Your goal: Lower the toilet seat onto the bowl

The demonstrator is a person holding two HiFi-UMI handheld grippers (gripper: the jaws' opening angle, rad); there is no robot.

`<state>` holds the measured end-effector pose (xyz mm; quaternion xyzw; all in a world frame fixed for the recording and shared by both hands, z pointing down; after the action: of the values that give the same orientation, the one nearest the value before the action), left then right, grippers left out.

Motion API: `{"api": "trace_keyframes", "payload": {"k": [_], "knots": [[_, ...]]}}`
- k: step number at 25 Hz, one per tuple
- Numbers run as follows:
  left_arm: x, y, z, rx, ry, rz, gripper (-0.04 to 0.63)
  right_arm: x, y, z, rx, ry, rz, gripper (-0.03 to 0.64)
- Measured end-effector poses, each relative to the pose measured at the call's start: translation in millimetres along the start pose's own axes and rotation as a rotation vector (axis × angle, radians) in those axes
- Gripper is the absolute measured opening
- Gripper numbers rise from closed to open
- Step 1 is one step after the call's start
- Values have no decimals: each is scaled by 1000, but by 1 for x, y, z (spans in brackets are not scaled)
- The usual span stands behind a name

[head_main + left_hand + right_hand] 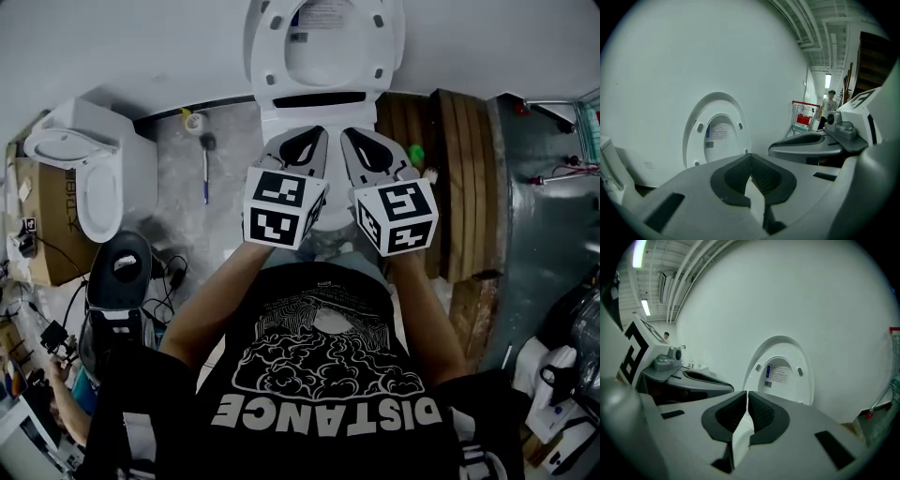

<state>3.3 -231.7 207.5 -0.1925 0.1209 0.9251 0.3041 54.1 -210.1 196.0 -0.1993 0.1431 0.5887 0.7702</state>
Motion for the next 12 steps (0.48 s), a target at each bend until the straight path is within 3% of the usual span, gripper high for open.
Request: {"api": "trace_keyframes", "payload": {"k": [12], "knots": [[-53, 27, -37, -34, -14, -10, 14, -39, -52, -34, 53, -4, -20, 20]]}}
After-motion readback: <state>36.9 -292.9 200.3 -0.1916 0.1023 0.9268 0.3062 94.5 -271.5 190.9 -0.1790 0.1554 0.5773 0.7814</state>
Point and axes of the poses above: the fingertips, and each gripper's own axes: x backward along the fingers, y to its left, z out of its underside, the point moved 2 cm from there along x, backward along the fingers, and after that the axes turned 6 degrees about -x, right-handed, at the moved point
